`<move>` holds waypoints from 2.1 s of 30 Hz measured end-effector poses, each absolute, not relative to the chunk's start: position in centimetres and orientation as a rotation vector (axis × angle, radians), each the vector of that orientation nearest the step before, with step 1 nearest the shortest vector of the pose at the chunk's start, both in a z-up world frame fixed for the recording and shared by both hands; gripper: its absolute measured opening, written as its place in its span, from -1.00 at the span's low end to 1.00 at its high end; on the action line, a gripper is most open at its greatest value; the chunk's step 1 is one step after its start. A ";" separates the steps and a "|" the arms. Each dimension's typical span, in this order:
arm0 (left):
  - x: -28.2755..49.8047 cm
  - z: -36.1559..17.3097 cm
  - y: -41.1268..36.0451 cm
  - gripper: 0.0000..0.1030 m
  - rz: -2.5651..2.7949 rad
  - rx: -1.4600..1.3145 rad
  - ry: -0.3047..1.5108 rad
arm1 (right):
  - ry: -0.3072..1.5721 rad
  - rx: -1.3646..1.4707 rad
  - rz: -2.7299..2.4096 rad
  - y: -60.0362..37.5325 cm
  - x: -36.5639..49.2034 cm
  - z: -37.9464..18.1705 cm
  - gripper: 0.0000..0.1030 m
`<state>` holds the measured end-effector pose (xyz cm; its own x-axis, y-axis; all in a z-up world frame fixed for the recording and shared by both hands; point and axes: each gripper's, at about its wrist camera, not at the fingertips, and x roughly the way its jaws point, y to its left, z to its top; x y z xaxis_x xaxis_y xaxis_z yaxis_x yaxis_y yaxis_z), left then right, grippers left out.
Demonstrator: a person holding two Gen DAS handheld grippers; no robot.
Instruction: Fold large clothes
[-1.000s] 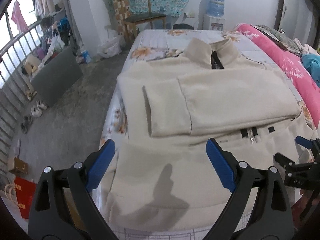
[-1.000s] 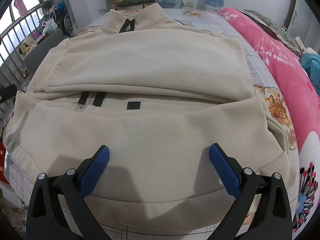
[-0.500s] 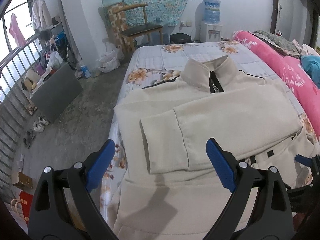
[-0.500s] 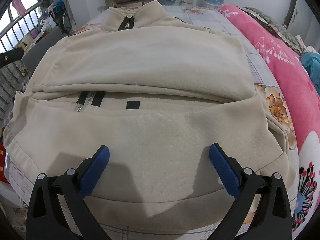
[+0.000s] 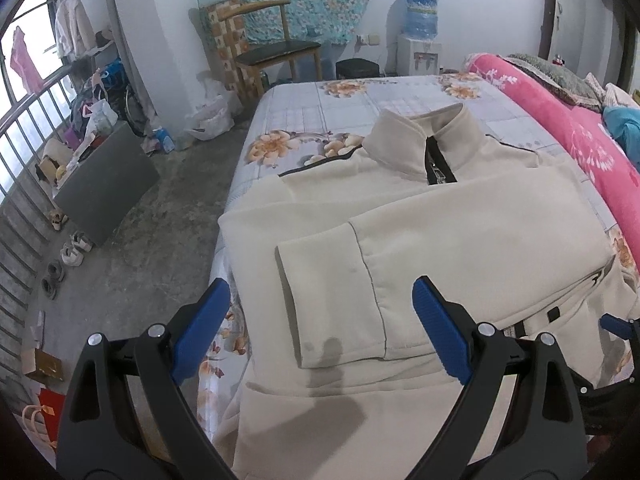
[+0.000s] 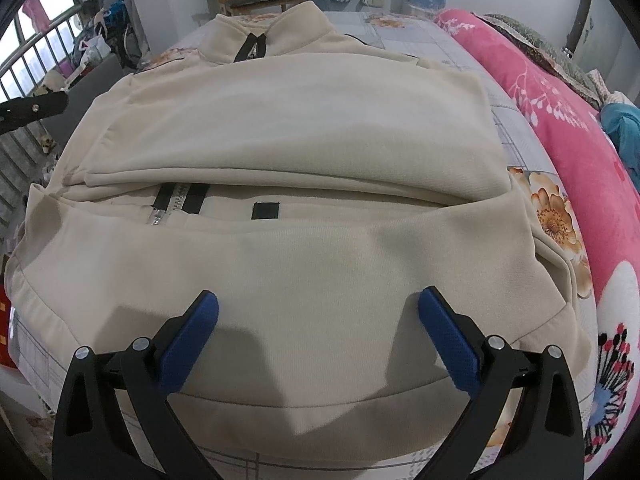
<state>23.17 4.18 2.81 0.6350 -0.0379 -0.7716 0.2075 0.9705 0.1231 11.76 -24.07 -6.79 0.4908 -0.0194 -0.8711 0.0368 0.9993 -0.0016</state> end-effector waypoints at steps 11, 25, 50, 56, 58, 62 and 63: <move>25.2 3.0 3.8 0.72 -0.124 0.192 0.884 | 1.071 0.011 -0.030 -24.2 11.9 -6.7 0.88; 26.9 3.1 3.9 0.72 -0.102 0.202 0.883 | 1.153 0.022 0.057 -24.8 13.0 -4.8 0.88; 38.4 5.5 1.3 0.72 -0.329 0.119 0.875 | 1.108 0.260 0.285 -27.8 39.1 4.4 0.82; 45.0 3.8 -1.8 0.57 -0.425 0.019 0.986 | 1.181 0.291 0.242 -27.8 46.1 1.6 0.70; 46.0 2.9 -2.9 0.45 -0.397 0.050 0.999 | 1.204 0.268 0.213 -27.5 47.5 0.2 0.61; 47.7 0.5 -4.1 -0.20 -0.352 0.065 1.046 | 1.262 0.261 0.200 -27.6 48.6 -2.3 -0.06; 47.8 0.0 -4.2 -0.47 -0.357 0.058 1.059 | 1.271 0.257 0.204 -27.6 48.4 -2.7 -0.42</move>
<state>47.84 -4.17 0.02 0.4378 -0.2594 -0.8608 0.3145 0.9412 -0.1237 48.44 -27.60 -2.67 0.2838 0.2913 -0.9136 -0.0091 0.9535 0.3012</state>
